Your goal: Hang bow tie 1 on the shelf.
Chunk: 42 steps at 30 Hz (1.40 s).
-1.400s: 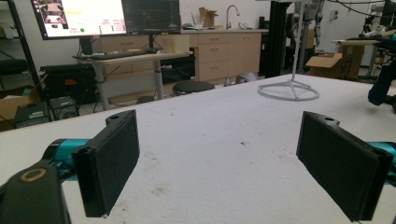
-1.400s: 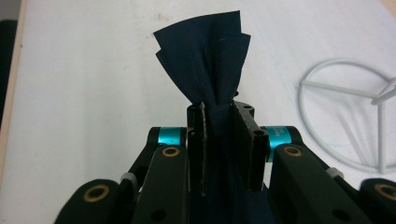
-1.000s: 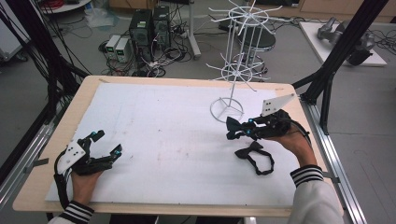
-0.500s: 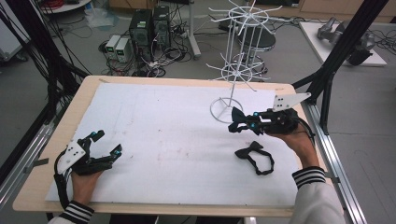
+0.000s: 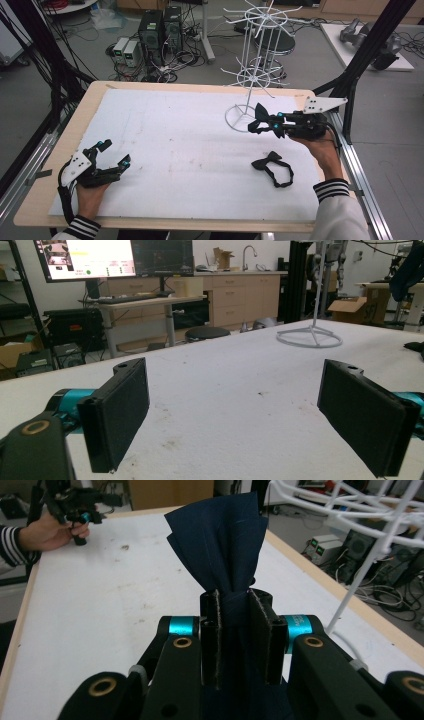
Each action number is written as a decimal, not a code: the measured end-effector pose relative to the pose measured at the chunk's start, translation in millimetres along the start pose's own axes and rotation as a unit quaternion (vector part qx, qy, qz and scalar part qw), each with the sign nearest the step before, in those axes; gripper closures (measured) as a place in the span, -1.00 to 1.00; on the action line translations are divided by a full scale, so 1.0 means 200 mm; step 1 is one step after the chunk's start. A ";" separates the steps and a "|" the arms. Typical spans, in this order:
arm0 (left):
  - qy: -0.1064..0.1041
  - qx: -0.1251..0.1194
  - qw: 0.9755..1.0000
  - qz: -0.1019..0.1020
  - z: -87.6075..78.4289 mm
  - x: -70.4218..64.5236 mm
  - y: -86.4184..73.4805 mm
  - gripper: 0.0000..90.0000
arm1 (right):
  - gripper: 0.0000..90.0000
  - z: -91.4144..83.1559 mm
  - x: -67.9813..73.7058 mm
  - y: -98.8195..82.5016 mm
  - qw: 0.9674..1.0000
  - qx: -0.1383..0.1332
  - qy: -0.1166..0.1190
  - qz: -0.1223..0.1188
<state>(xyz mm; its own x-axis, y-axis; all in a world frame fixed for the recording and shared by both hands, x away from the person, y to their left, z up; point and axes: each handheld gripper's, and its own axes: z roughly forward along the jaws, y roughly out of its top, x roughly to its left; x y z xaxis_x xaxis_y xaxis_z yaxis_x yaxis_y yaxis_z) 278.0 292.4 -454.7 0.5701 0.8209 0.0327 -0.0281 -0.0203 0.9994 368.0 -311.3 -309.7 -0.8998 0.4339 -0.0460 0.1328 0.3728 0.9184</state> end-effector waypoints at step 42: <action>-0.001 0.001 1.000 -0.001 0.00 0.00 0.00 -0.70 | 0.70 -0.06 -0.09 0.05 0.986 -0.119 -0.106 0.052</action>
<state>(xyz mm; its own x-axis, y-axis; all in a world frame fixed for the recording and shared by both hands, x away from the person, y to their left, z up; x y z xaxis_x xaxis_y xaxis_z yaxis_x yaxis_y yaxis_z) 278.6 292.7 -454.5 0.5711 0.8203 0.0303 -0.0246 -0.0198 0.9995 380.0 -326.2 -295.4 -0.7762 0.6305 -0.0045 0.0953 0.1244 0.9876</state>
